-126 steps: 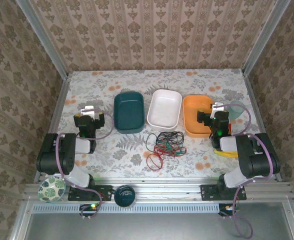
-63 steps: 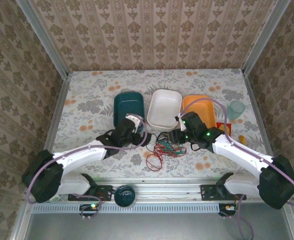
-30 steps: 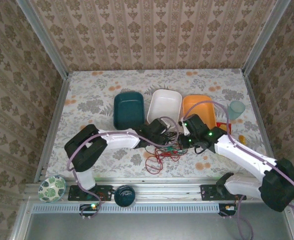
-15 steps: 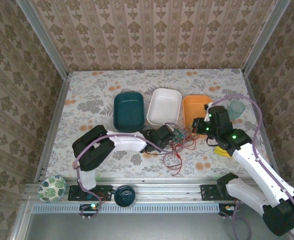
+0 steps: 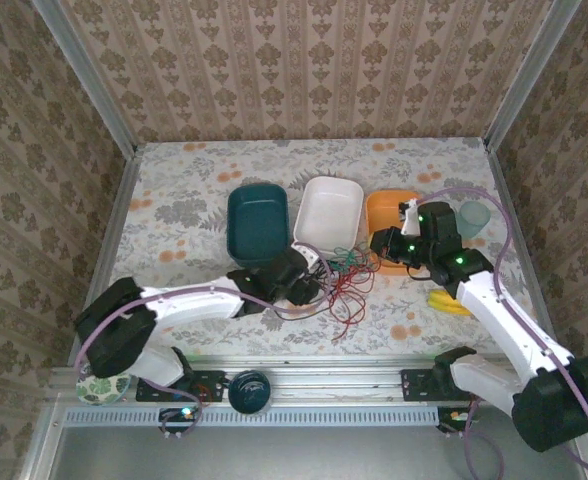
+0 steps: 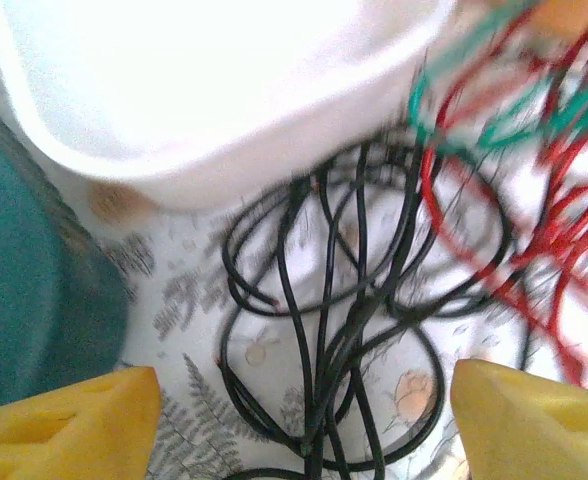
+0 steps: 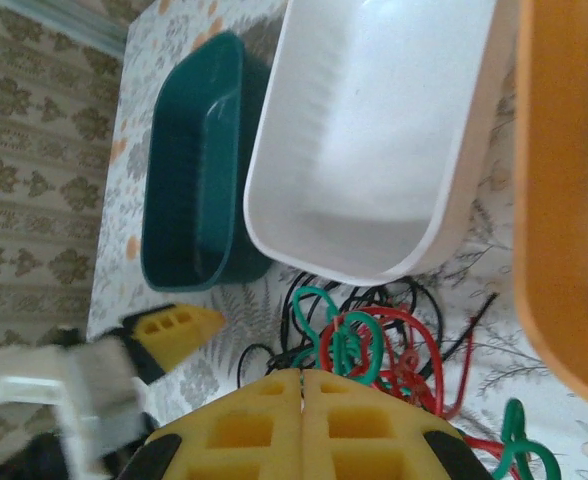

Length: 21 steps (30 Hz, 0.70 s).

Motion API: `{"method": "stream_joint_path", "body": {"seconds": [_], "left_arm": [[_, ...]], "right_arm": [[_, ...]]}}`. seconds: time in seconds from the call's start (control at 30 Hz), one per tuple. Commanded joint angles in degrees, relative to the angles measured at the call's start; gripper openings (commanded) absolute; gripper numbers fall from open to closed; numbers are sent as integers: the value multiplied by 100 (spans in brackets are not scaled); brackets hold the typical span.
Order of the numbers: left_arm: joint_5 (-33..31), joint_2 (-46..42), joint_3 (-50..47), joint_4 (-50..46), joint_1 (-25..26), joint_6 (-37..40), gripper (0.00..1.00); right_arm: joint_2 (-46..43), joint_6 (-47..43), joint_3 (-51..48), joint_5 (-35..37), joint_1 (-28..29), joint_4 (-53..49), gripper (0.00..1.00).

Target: Untangle the cables

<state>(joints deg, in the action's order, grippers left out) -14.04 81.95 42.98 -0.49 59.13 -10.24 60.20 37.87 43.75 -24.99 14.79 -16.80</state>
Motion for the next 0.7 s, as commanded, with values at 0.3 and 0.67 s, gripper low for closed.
{"method": "stream_joint_path", "body": {"seconds": [0.3, 0.67], "left_arm": [[1160, 365, 844, 440, -5, 981, 89], [1403, 1739, 1475, 1097, -85, 958, 30]], "right_arm": [[767, 10, 152, -1315, 38, 266, 0], [668, 133, 117, -1489, -224, 72, 0]]}}
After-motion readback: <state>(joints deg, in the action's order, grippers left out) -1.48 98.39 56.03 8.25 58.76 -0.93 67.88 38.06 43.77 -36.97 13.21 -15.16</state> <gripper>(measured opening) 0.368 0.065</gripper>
